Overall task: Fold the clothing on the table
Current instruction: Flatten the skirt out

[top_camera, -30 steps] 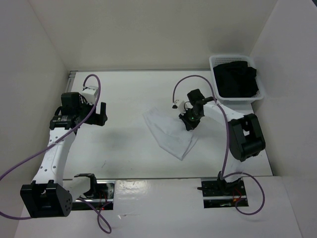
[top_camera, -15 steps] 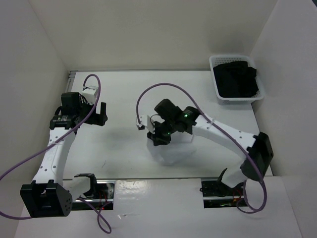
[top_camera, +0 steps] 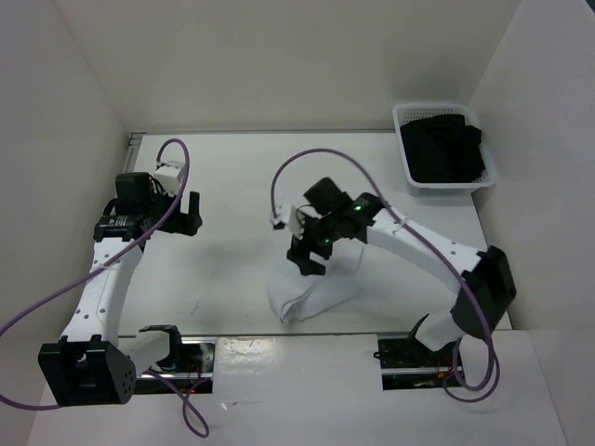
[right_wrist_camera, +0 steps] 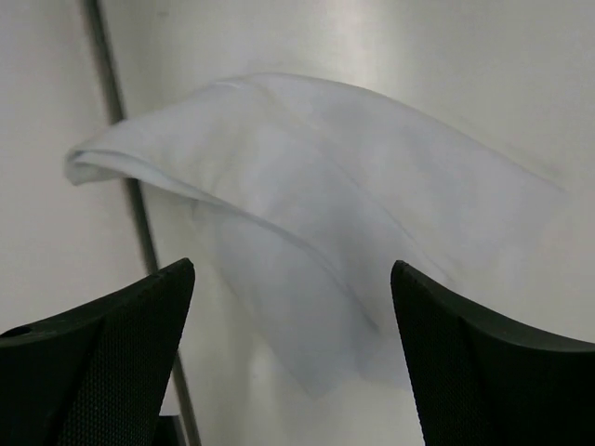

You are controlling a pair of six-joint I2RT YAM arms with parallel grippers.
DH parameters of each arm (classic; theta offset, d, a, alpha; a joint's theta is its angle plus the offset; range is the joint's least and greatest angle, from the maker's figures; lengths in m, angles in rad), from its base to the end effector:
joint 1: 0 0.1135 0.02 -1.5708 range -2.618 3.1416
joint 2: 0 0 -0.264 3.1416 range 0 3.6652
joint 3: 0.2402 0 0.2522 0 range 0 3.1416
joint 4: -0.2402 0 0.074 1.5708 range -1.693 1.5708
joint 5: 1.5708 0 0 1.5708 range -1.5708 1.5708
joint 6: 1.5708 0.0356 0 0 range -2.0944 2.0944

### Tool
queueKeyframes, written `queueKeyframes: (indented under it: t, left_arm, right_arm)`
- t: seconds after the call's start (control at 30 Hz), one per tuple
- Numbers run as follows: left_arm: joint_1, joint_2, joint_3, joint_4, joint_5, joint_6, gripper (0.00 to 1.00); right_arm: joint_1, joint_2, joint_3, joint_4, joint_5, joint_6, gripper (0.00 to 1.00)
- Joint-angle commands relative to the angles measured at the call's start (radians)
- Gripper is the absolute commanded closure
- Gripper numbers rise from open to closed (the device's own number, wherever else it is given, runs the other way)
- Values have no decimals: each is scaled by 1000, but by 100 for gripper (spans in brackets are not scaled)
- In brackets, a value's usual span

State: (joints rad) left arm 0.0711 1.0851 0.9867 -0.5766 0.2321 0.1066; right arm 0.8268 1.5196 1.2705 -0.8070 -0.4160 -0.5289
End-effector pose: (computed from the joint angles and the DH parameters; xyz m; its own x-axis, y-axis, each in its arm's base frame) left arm 0.2312 0.0083 0.3147 -0.6081 0.0605 -0.7916 0.1757 0.9826 -0.0599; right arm 0.2001 0.2387 0.2822 -0.1014 -0.7917 -0.6025 -0.9948 0.0853 0.0553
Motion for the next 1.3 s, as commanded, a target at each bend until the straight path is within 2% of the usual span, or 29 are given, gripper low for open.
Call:
queueKeyframes:
  t: [0.0,0.03,0.1,0.2,0.33,0.4,0.67,1.03,1.27]
  left_arm:
    - [-4,1,38,7,9,21,0]
    - [-4,1,38,7,18,21,0]
    - [-4,-8,38,7,18,21,0]
    - [-4,-8,38,7,27,21,0]
    - [-4,-8,38,7,27,21,0]
    - [-4,-17,38,7,27,30,0]
    - [-4,-17,38,7,18,30,0]
    - [-4,-8,38,7,27,30,0]
    - [-4,-8,38,7,27,30,0]
  right_arm:
    - [-116,-120,-52,93,69,33,10]
    - [-133,-148,-68,110,144,46,8]
    - [-178,-148,-98,111,166,46,10]
    - [-189,-87,-112,111,175,55,19]
    - [-189,13,-123,111,161,55,43]
    - [-189,62,-123,111,161,55,48]
    - [-238,99,-132,141,200,26,48]
    - [-268,172,-151,141,168,-3,48]
    - [-268,191,-160,121,132,-22,52]
